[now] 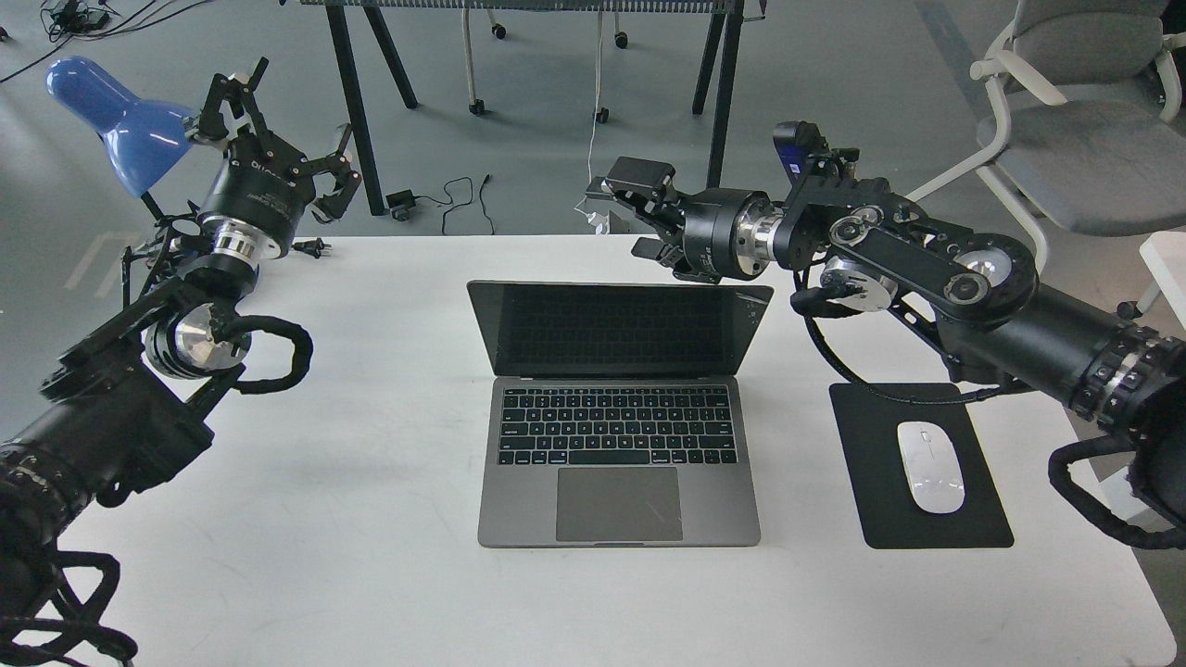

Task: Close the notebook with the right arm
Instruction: 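Move the right gripper above the top edge of the laptop screen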

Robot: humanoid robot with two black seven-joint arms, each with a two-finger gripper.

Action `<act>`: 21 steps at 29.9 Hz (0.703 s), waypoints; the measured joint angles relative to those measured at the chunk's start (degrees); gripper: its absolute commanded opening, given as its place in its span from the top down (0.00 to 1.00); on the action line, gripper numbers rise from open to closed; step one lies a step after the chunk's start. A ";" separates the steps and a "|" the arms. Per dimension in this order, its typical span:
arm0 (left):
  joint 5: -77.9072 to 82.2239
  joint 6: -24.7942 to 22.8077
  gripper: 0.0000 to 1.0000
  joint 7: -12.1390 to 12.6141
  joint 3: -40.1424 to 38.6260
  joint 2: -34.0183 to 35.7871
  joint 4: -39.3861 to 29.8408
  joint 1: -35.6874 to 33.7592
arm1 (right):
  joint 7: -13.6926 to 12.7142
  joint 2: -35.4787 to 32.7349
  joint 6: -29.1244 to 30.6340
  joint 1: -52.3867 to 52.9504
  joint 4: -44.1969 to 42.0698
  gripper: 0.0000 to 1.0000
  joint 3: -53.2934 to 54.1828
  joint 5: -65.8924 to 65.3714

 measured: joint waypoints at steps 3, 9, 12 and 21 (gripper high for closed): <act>-0.03 0.00 0.00 0.00 0.00 0.00 0.00 0.00 | 0.00 -1.21 2.08 -0.14 2.05 0.00 0.04 0.15; -0.04 0.00 0.00 0.00 0.00 0.00 0.00 0.00 | 0.00 -3.23 5.68 -0.54 6.07 0.00 0.01 0.30; -0.03 0.04 0.00 0.00 0.00 0.00 0.00 0.00 | 0.00 -3.94 6.89 -0.71 7.35 0.00 -0.03 0.36; -0.05 0.04 0.00 0.00 -0.01 0.00 0.01 0.00 | 0.00 -4.69 7.52 -3.56 11.22 0.00 0.38 0.54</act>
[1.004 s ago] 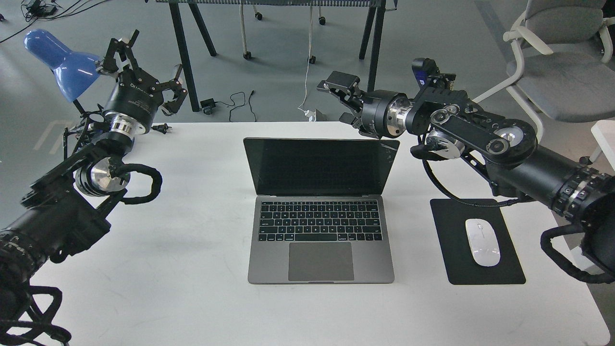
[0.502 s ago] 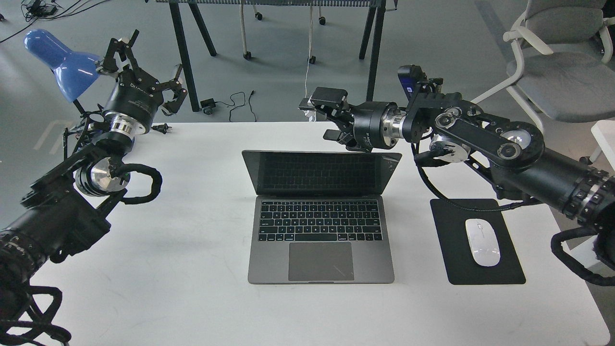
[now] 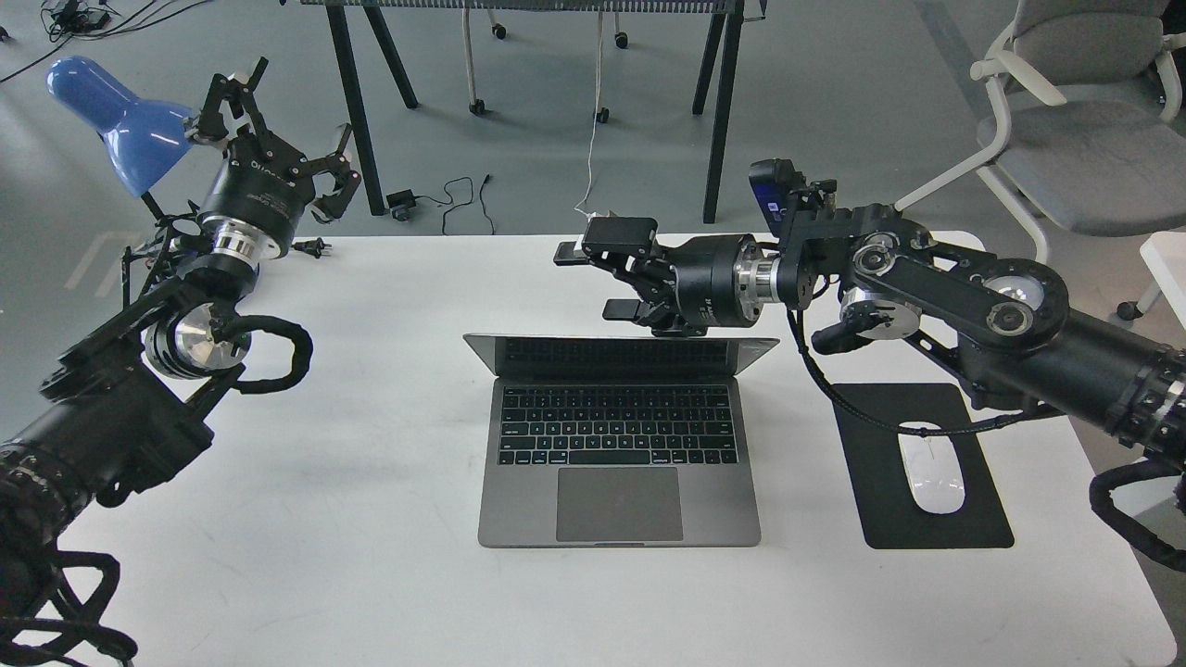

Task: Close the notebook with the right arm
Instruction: 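Push the laptop screen down with the right gripper until shut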

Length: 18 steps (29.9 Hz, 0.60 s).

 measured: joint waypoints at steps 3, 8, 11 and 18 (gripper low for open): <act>0.00 0.00 0.00 0.00 0.00 0.00 0.00 0.00 | 0.00 -0.51 0.00 -1.11 1.36 0.00 0.05 0.01; 0.00 -0.02 0.00 0.00 0.00 0.00 0.00 0.00 | 0.02 -0.78 0.00 -3.40 3.65 0.00 -0.20 0.04; 0.00 -0.02 0.00 0.00 0.00 0.00 0.01 0.00 | 0.02 -1.18 0.00 -4.39 4.02 0.00 -0.43 0.04; 0.00 -0.02 0.00 0.00 0.00 0.00 0.04 0.00 | -0.08 -1.40 0.01 -6.90 5.57 0.00 -2.74 0.01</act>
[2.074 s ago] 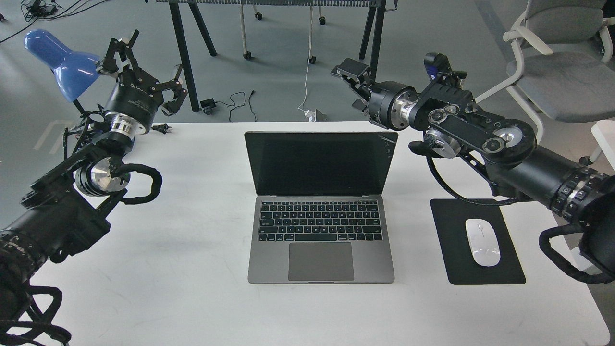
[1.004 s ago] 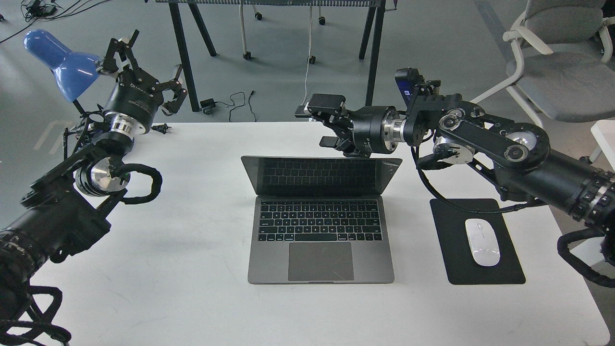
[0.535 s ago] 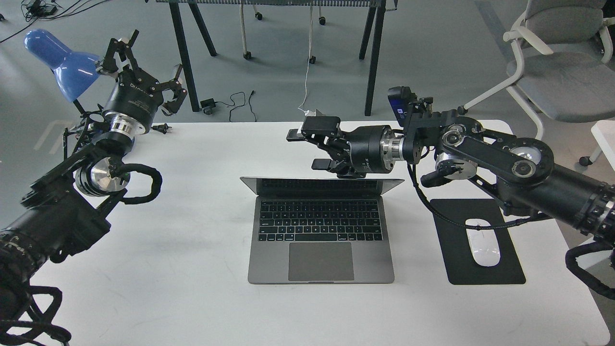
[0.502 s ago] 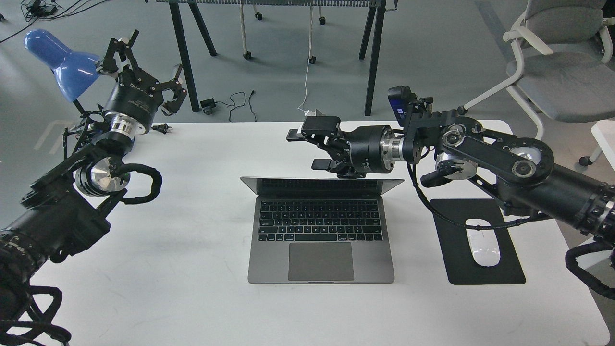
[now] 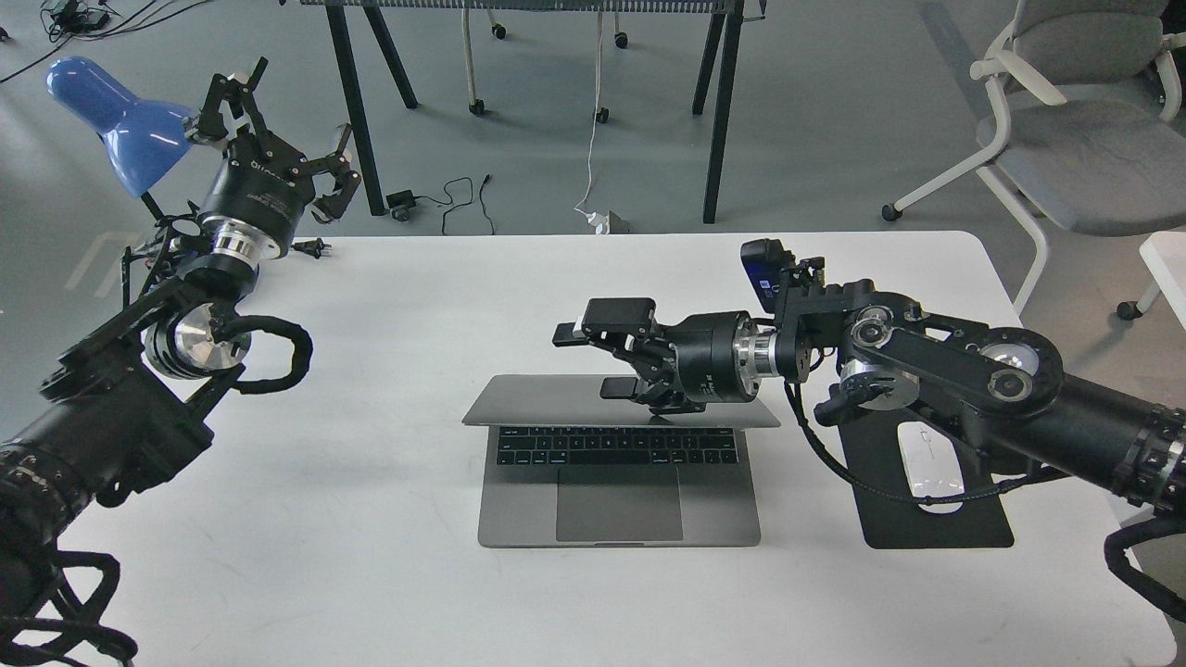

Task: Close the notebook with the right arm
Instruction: 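Push the laptop screen down with the right gripper until shut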

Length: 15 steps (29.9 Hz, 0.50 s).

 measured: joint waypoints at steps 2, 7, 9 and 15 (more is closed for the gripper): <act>0.01 0.00 0.00 0.00 0.03 0.00 0.02 0.00 | -0.01 -0.02 -0.01 -0.73 0.04 0.00 -0.82 -0.05; 0.03 -0.02 0.00 0.00 0.05 0.00 0.04 0.00 | -0.06 0.01 -0.01 -3.07 -0.20 0.00 -1.56 -0.36; 0.03 -0.02 0.00 0.00 0.06 0.00 0.03 0.00 | -0.09 0.11 -0.01 -4.34 -0.48 0.00 -1.62 -0.61; 0.03 -0.01 0.00 0.00 0.05 0.00 0.01 0.00 | -0.10 0.15 -0.01 -6.95 -2.42 0.00 -1.64 -0.80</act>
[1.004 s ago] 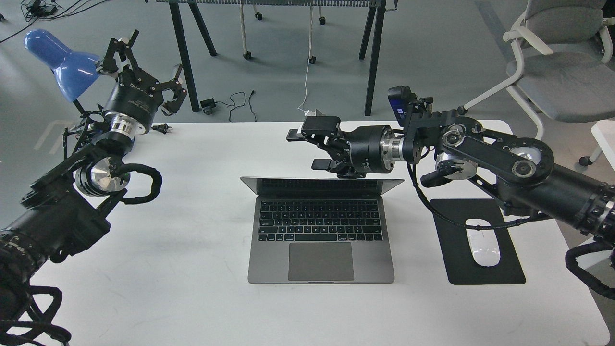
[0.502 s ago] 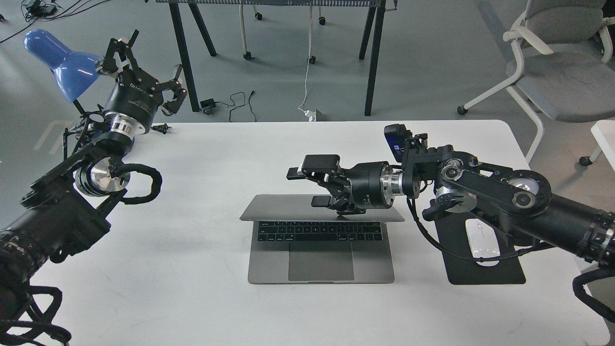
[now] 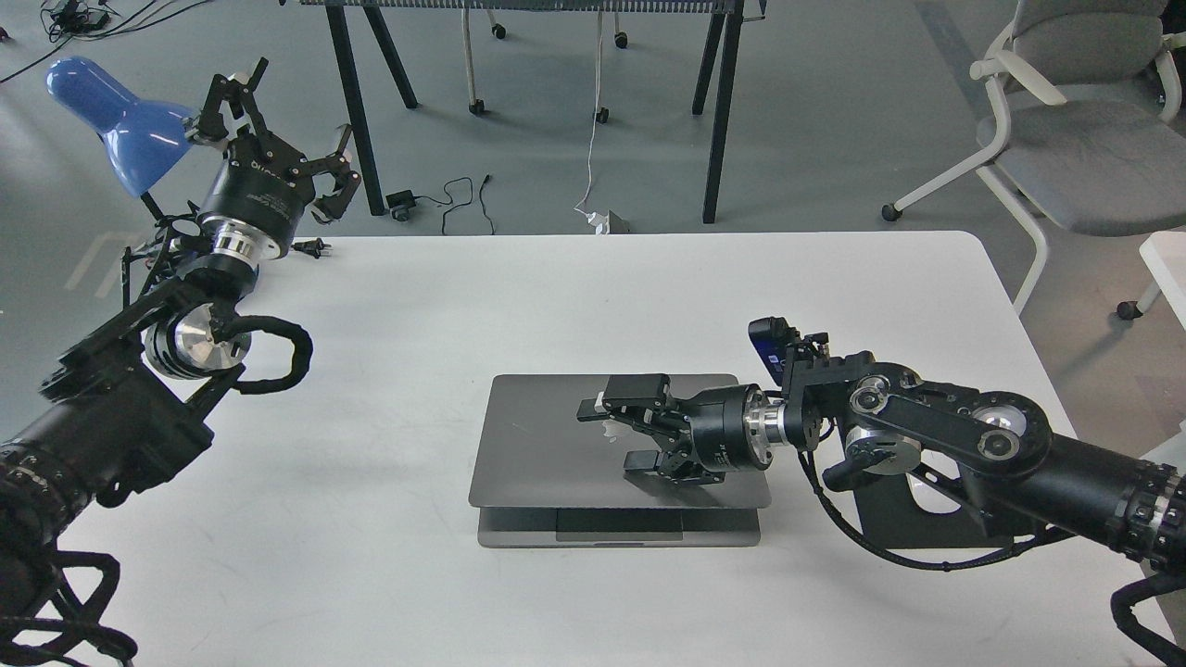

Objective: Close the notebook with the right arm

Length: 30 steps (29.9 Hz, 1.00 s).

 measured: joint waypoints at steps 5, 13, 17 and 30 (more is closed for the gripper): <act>0.00 0.00 0.00 0.00 0.00 0.00 0.00 0.00 | 0.00 0.01 0.00 -1.40 -1.24 0.00 0.00 0.07; 0.00 0.00 0.00 0.00 0.01 0.00 -0.02 0.00 | 0.00 -0.08 0.00 -3.09 -3.02 0.00 0.00 0.05; -0.02 0.01 0.00 0.00 -0.01 0.00 -0.02 0.00 | 0.00 -0.09 0.00 -3.68 -3.31 0.00 0.00 0.05; -0.03 0.04 0.00 0.00 -0.05 0.00 0.04 0.00 | 0.00 0.23 0.00 -5.33 -4.37 0.00 0.00 -0.06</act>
